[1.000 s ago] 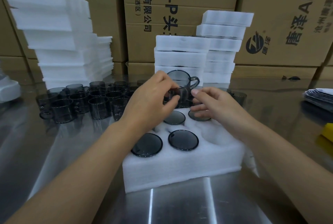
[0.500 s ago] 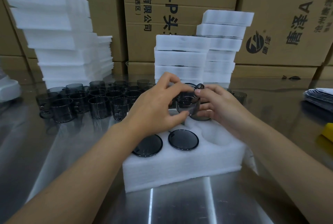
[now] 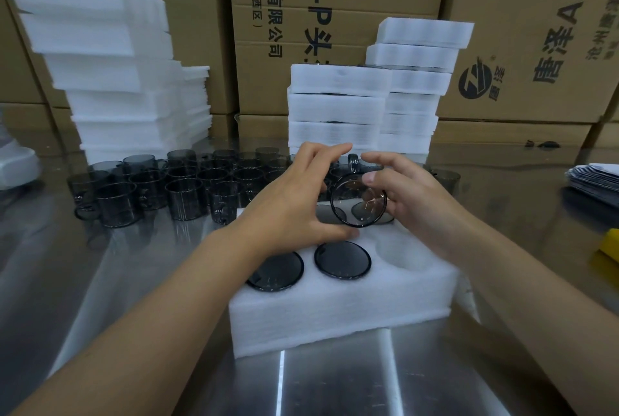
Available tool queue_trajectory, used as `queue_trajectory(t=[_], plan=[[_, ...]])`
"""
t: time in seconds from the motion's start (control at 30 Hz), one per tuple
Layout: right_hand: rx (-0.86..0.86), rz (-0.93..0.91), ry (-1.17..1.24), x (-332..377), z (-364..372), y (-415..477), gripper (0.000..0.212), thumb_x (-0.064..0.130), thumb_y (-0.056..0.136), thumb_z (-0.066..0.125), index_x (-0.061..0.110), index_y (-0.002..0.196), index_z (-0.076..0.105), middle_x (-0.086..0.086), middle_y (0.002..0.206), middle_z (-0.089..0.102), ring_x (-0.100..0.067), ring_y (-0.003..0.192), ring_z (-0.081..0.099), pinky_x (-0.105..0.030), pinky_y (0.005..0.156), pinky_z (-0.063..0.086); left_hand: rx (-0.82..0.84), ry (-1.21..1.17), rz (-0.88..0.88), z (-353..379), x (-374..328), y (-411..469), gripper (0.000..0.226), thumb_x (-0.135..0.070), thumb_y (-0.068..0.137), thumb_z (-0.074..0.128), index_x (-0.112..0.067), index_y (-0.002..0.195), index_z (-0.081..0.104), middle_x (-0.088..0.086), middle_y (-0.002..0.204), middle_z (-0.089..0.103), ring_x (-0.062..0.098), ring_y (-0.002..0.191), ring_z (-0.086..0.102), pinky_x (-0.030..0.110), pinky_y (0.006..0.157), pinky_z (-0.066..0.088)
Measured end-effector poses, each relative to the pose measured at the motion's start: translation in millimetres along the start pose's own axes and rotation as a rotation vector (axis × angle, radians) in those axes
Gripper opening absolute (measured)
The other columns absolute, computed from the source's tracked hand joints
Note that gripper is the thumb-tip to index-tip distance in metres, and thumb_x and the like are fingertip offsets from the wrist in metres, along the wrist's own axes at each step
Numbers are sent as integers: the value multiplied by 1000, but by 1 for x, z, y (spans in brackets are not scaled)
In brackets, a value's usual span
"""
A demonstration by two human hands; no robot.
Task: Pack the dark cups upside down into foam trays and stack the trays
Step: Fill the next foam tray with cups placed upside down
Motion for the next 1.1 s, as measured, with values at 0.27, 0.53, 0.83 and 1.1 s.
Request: queue_trajectory(t=[0.27,0.53,0.83,1.1], plan=[[16,-15,17,0,1,0,51,43,55,73,30,103,68,4,92,71,-11,82,65,-29,75,49,3,19,9,0,-2,-1,99,-56,64,75,-43,143,17,-24,116,21,-1,92,47,30,76,51],[24,-20,-14,1,3,0,47,46,56,73,32,101,70,3,97,71,-11,84,65,-33,79,49,-40,31,7,-8,-7,-1,95,-64,56,73,-39,137,30,-28,109,32,-9,86,46,17,66,38],[9,-54,-46,8,3,-2,32,53,64,67,39,92,72,8,96,73,-5,87,66,-29,76,49,-118,115,-43,-18,-7,-3,91,-68,51,72,-35,129,38,-28,104,39,-25,87,39,1,67,32],[2,-119,-153,19,7,-9,36,55,65,64,33,92,71,9,96,73,-4,91,66,-22,76,50,-147,150,-109,-21,-3,-3,90,-75,47,67,-33,122,43,-25,101,48,-6,82,42,10,68,33]])
Point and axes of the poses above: each hand's wrist, its own y-axis towards the middle knuckle, its own z-axis out of the palm, x = y × z, the point moved 10 cm from there along y, towards the middle knuckle
